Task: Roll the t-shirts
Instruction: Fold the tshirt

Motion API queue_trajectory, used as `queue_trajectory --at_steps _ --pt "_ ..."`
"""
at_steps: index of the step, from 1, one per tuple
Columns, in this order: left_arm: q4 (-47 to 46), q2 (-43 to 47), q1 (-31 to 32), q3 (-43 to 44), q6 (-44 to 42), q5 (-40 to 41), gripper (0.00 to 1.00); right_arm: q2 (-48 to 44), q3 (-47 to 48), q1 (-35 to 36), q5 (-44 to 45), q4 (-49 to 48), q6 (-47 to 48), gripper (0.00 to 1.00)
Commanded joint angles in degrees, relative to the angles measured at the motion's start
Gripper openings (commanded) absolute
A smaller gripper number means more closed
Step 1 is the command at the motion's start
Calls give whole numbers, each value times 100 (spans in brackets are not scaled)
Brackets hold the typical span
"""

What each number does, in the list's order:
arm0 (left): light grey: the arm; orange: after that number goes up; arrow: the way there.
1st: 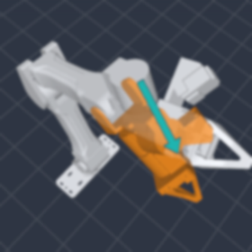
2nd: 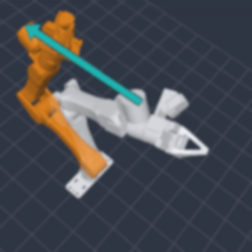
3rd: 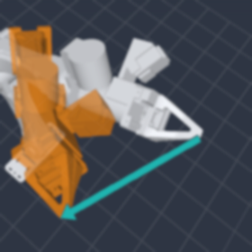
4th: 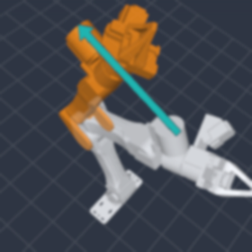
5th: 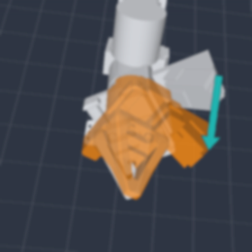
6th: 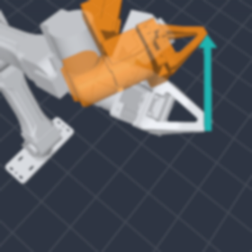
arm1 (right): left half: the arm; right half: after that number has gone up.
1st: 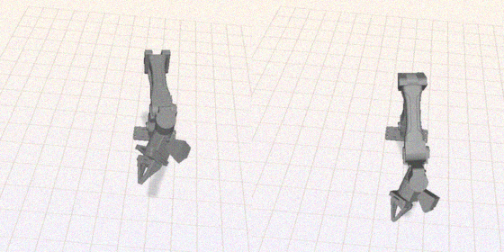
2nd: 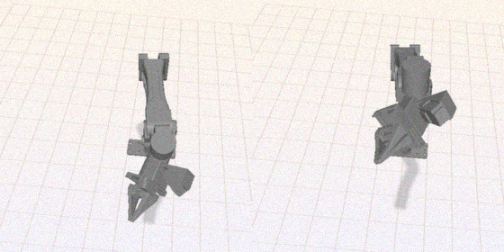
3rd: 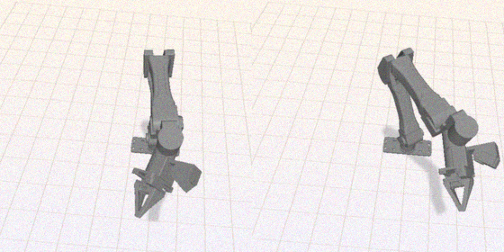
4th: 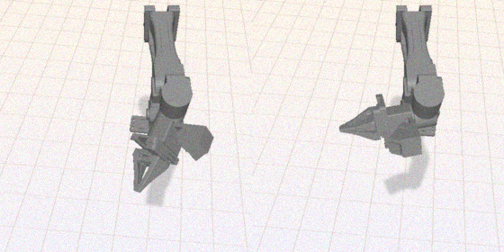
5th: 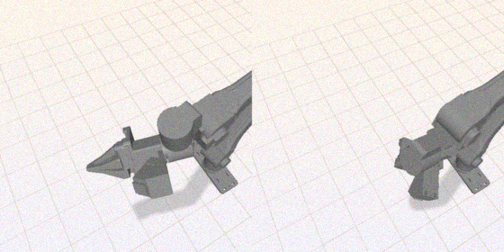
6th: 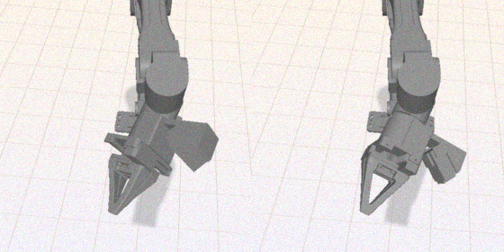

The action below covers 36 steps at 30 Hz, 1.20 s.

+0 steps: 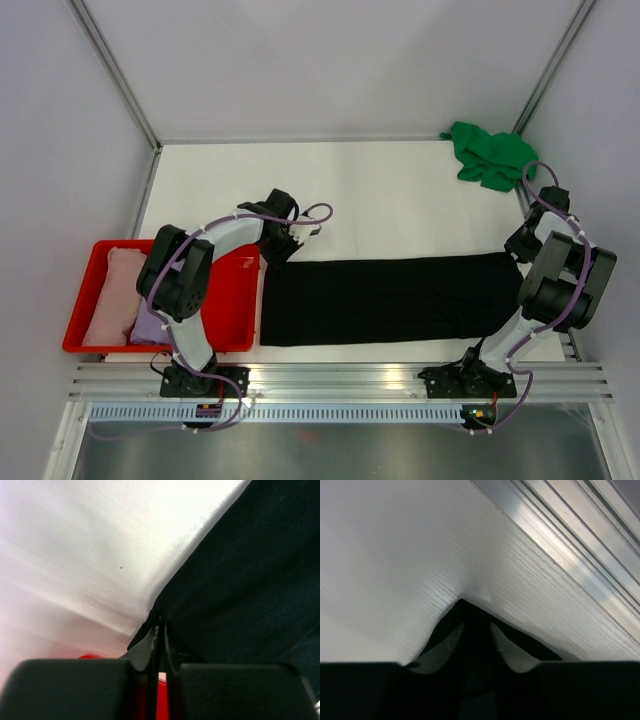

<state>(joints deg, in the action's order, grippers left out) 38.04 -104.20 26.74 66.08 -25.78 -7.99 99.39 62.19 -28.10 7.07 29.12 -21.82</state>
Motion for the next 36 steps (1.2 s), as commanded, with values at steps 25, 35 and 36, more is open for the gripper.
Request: queue_trajectory --at_steps 25,35,36 --pt "810 181 -29 836 73 -300 32 -668 -930 1014 460 208 -964 0" --pt "994 488 -37 722 152 -203 32 940 986 2185 339 374 -1157 0" --pt "1012 497 -37 722 161 -194 32 1246 1449 2264 339 436 -1140 0"
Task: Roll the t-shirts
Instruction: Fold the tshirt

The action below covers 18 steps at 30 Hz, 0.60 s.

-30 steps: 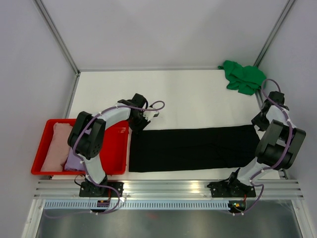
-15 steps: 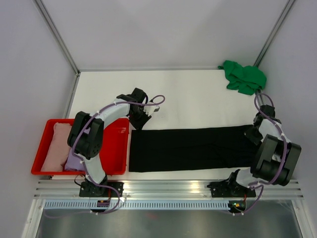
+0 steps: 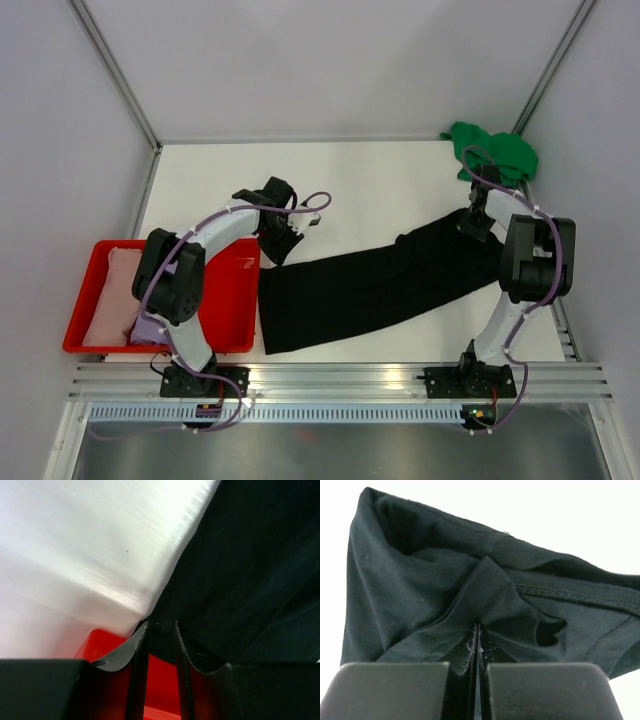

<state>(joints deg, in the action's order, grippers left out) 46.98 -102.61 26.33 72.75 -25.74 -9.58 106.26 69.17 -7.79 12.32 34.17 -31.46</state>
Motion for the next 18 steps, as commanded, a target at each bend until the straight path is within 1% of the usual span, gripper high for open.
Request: queue_trajectory --at_steps 1,2,3,5,6,8,9,11,12,14,15,16,18 --pt "127 347 4 46 165 -43 32 745 1017 408 -194 71 -150 0" --pt "136 338 4 38 174 -52 32 939 1298 497 -186 168 -150 0" --pt "145 329 4 37 192 -52 32 1315 1858 576 -177 264 -167 0" --pt "171 294 4 37 201 -52 32 1695 2406 753 -177 484 -211 0" --pt "171 294 4 46 209 -70 32 2027 2931 936 -186 624 -281 0" --pt "206 303 4 38 227 -70 32 2372 3452 1113 -230 739 -386 1" --pt "206 303 4 20 236 -79 33 2669 3942 1157 -325 844 -500 0" --pt "232 312 4 -33 262 -96 33 3056 4428 1254 -466 924 -597 0" --pt "233 312 13 -50 271 -114 33 3155 4856 1315 -624 907 -650 0" --pt "250 285 4 -129 297 -123 33 3365 5298 1359 -748 916 -668 1" --pt "259 285 13 -147 315 -157 33 3393 5683 1385 -766 924 -659 1" --pt "268 285 13 -199 332 -158 33 3367 5835 1377 -722 924 -633 2" --pt "285 268 13 -244 332 -184 38 3174 6047 1298 -643 837 -598 3"
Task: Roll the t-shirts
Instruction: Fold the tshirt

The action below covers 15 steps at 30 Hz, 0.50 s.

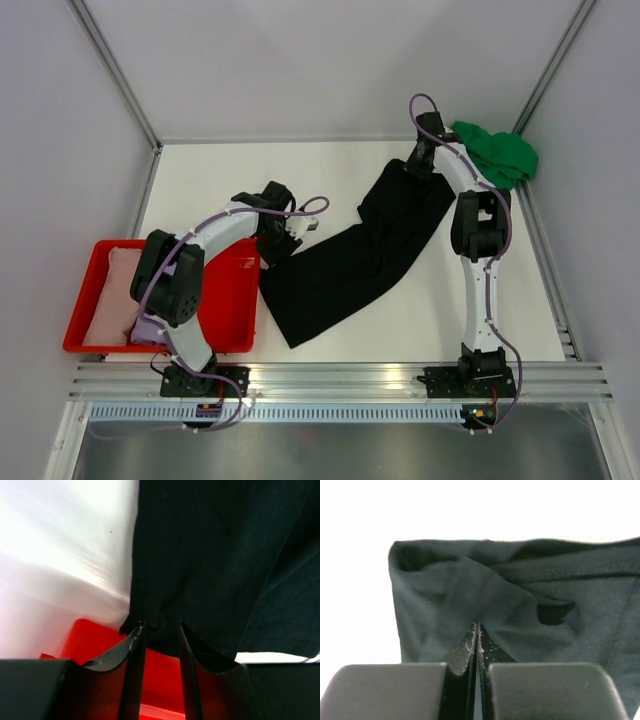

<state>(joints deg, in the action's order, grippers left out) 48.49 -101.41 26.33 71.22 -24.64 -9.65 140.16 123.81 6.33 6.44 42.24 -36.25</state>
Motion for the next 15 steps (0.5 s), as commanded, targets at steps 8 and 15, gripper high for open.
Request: queue_trajectory --at_steps 8,15 --pt "108 -19 22 -302 197 -107 40 -1726 -1371 -843 23 -400 -31 30" --pt "55 -151 39 -425 118 16 41 -1940 -3003 -1195 -468 -1104 -251 47"
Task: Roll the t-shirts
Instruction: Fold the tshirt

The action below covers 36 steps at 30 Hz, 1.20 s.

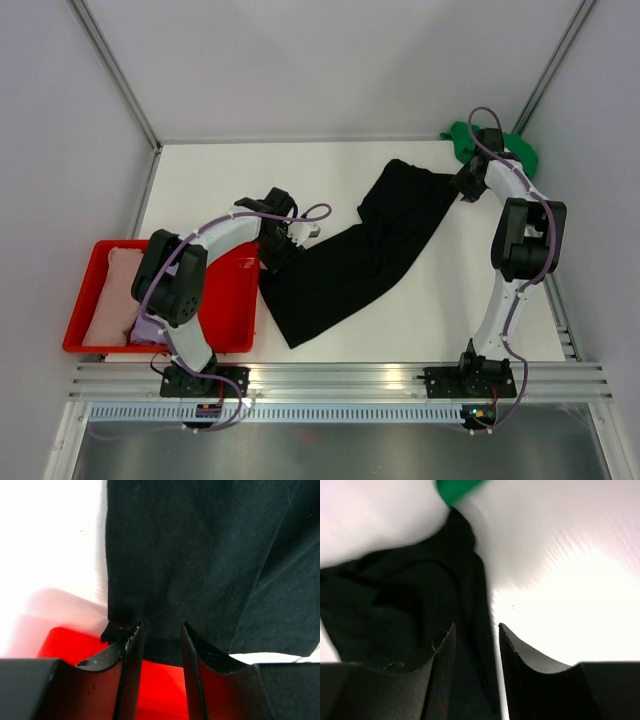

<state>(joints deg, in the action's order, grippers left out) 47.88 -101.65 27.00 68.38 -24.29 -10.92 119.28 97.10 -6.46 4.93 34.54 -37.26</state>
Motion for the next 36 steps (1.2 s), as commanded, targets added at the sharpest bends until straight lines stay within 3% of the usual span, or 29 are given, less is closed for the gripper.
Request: queue_trajectory --at_steps 1,4,6,8,11,19,22,24,27,28,31,36 --pt "117 -110 -2 -149 83 116 42 304 -315 83 -369 -334 -150 47" --pt "125 30 85 -333 92 -94 42 622 -218 83 -686 -501 -186 47" --pt "152 127 190 -553 39 -200 42 841 -113 83 -695 -501 -273 41" --pt "204 250 261 -763 -40 -357 42 1026 141 83 -678 -431 -370 26" --pt "397 364 454 -1001 -198 -691 42 1421 634 109 -835 -396 -598 14" --pt "951 277 1210 -1090 -489 -1904 43 2616 2689 443 -1046 -571 -1362 6" --pt "951 294 1378 -1029 -375 -1984 44 3012 3341 575 -1125 -808 -1626 8" --pt "960 347 1378 -914 -295 -2037 45 3144 3560 619 -1257 -966 -1671 15" --pt "1039 627 1369 -756 -277 -1967 47 2970 3492 620 -1144 -801 -1400 34" --pt "1065 707 1369 -669 -286 -1915 47 2865 3413 611 -1065 -748 -1129 42" --pt "1189 1006 1360 -414 -330 -1835 50 2233 2965 619 -635 -651 -670 50" --pt "1163 1086 1281 -176 -191 -1625 51 862 2054 488 -11 -256 42 53"
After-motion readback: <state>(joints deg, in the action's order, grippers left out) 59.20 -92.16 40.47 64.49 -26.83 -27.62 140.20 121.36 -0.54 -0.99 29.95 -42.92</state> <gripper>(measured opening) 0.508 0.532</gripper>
